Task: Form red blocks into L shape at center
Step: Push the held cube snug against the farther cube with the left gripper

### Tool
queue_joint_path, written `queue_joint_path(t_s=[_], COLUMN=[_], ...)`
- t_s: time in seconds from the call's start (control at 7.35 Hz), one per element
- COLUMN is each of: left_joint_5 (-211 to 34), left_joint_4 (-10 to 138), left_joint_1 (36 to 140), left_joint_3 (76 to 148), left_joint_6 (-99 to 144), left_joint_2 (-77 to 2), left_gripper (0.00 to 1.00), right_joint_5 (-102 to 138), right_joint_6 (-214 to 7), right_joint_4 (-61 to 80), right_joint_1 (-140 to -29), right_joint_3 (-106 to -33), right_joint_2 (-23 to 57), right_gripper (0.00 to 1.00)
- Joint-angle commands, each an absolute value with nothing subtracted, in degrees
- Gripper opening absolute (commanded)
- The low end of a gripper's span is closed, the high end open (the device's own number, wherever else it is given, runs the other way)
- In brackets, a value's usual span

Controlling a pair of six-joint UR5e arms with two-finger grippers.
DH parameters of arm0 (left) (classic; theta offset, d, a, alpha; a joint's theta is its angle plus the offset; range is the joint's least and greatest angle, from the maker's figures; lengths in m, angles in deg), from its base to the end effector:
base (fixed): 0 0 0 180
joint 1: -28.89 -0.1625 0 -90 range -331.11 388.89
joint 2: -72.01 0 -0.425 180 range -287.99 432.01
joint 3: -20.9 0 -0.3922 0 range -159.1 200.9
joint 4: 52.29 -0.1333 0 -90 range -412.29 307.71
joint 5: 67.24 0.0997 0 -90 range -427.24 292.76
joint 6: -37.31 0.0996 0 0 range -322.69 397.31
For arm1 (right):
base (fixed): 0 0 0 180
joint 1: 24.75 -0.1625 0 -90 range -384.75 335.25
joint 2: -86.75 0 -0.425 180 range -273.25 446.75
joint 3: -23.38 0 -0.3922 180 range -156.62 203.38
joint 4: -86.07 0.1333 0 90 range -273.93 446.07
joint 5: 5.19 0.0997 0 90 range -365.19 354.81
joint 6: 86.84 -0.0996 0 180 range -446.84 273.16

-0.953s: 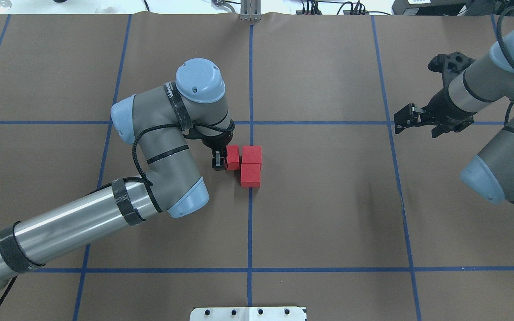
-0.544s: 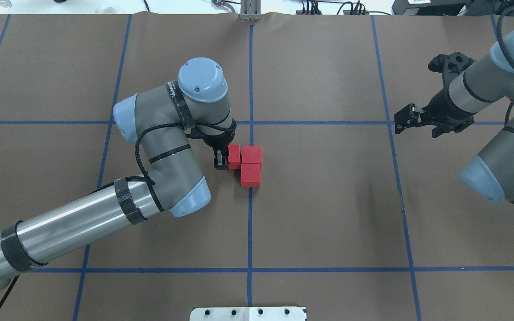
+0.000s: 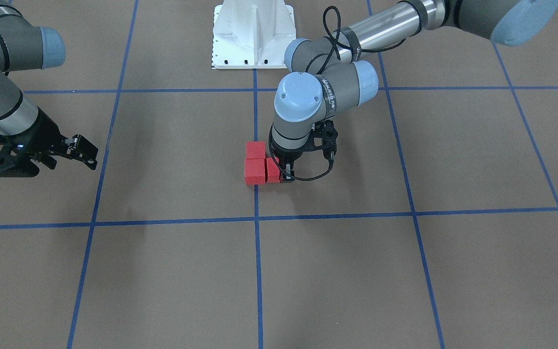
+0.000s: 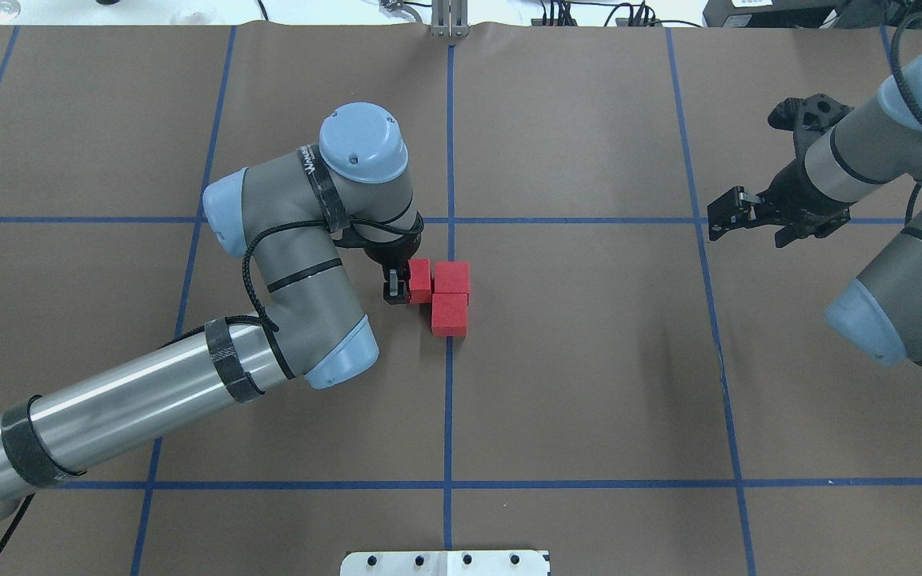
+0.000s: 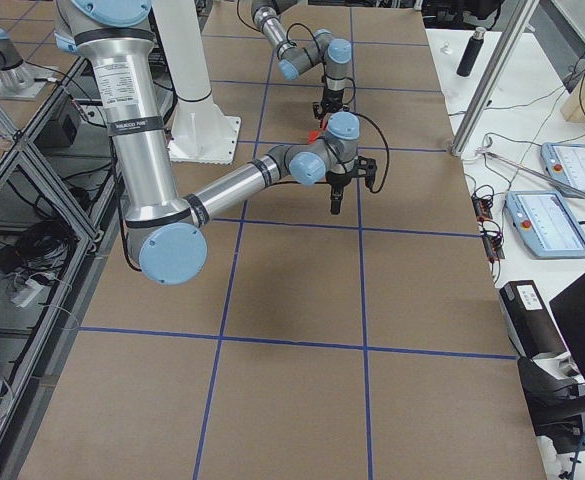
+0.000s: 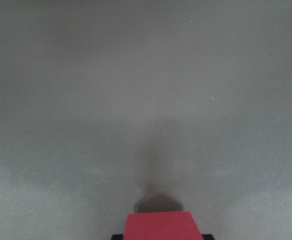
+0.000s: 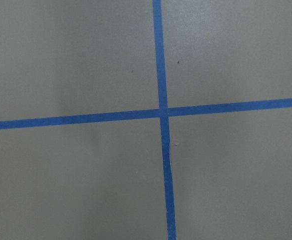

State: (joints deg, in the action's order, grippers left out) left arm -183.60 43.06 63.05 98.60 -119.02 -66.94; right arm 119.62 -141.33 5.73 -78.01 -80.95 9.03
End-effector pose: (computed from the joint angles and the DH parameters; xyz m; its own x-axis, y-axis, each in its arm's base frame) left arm 0.5863 -0.5055 0.2071 0.0112 -0.9994 0.0336 0.6665 -0.0175 -0.7453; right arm -0.2796 -0.5023 0.4091 0.6574 0.0835 0.7489 -0.0910 0.9954 -0.0310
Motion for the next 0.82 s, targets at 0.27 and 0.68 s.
queue_joint_path(t_s=[0.27, 0.68], left_joint_5=[-183.7, -183.78], left_joint_4=[43.16, 43.16], left_joint_1=[63.07, 63.25], left_joint_3=[98.68, 98.86], left_joint_6=[-118.61, -118.26], left_joint_2=[-67.12, -67.47], left_gripper=[1.0, 1.0], right_joint_5=[119.62, 119.62], right_joint_6=[-141.33, -141.33], right_joint_4=[5.73, 5.73], right_joint_1=[-78.01, -78.01], right_joint_3=[-81.03, -81.03], right_joint_2=[9.06, 9.06], right_gripper=[0.99, 0.99])
